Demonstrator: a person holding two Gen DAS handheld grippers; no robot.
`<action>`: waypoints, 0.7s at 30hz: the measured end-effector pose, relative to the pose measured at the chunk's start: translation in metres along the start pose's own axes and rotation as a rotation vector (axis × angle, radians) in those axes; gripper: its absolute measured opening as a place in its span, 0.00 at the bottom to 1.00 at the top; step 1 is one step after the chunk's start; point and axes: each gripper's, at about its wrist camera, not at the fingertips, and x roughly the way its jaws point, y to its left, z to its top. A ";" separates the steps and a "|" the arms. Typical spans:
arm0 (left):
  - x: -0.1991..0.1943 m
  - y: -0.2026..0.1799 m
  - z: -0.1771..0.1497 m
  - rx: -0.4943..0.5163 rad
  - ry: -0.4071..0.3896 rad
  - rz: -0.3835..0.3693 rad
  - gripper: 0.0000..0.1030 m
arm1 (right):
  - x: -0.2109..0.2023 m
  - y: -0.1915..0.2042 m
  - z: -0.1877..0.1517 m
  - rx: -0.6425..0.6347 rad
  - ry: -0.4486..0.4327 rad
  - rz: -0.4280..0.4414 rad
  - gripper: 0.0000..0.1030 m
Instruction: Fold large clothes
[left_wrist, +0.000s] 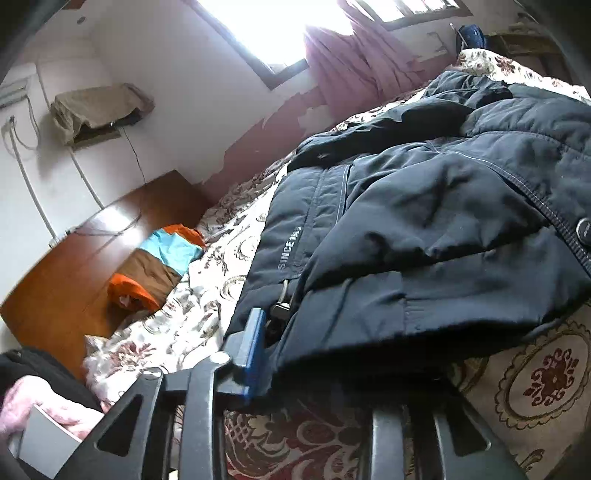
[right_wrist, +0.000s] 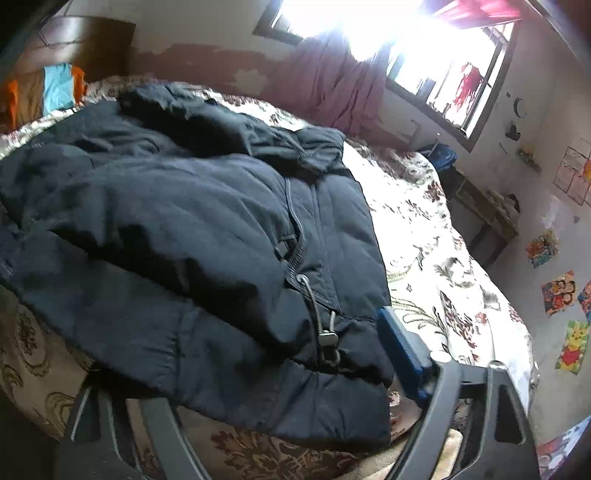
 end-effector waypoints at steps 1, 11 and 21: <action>-0.003 -0.001 0.001 0.001 -0.010 0.006 0.25 | -0.003 0.001 0.000 -0.003 -0.018 0.019 0.54; -0.003 0.009 0.001 -0.059 -0.018 -0.068 0.19 | 0.004 0.002 0.001 0.024 -0.007 0.131 0.25; -0.040 0.039 0.017 -0.160 -0.091 -0.111 0.12 | -0.045 -0.024 -0.003 0.146 -0.169 0.205 0.08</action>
